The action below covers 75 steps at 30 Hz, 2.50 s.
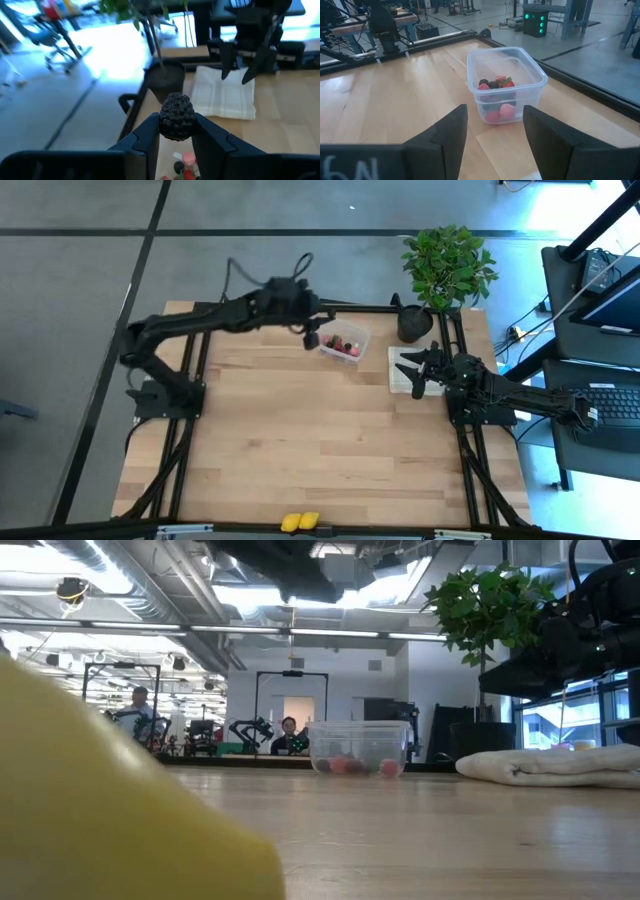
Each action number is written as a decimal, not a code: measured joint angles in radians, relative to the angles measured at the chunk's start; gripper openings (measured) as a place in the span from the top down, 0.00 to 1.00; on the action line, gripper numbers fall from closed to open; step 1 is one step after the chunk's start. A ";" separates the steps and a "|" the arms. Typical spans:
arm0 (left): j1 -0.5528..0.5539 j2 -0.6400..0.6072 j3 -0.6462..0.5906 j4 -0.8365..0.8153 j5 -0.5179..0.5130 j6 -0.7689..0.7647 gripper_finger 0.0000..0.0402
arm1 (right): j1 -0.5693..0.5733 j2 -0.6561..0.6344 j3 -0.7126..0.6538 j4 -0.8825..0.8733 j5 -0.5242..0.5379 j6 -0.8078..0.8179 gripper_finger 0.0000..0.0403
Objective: Pick and placing Produce into tupperware
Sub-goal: Put the blackberry into the transparent container, then put the left lemon into the transparent container
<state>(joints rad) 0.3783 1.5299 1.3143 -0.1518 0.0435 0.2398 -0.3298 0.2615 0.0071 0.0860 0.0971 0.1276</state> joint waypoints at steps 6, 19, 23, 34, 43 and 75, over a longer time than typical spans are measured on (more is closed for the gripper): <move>0.051 0.251 0.201 -0.153 0.091 0.030 0.78 | 0.000 0.000 0.000 0.000 0.000 0.000 0.52; 0.089 0.624 0.417 -0.404 0.023 0.034 0.77 | 0.000 0.000 0.000 -0.001 0.000 -0.009 0.52; 0.088 0.642 0.417 -0.438 0.016 0.032 0.79 | 0.000 0.000 0.000 -0.001 0.000 -0.017 0.52; 0.083 0.642 0.410 -0.500 -0.019 0.027 0.76 | 0.000 0.000 0.000 -0.001 0.000 -0.024 0.52; 0.080 0.642 0.409 -0.501 -0.019 0.026 0.72 | 0.000 0.000 0.000 -0.002 0.000 -0.024 0.52; 0.075 0.322 0.520 -0.545 0.091 0.085 0.85 | 0.000 0.000 0.000 -0.030 0.000 -0.023 0.52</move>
<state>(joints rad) 0.4529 1.8515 1.8339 -0.6970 0.1348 0.3244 -0.3300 0.2619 0.0071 0.0556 0.0971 0.1048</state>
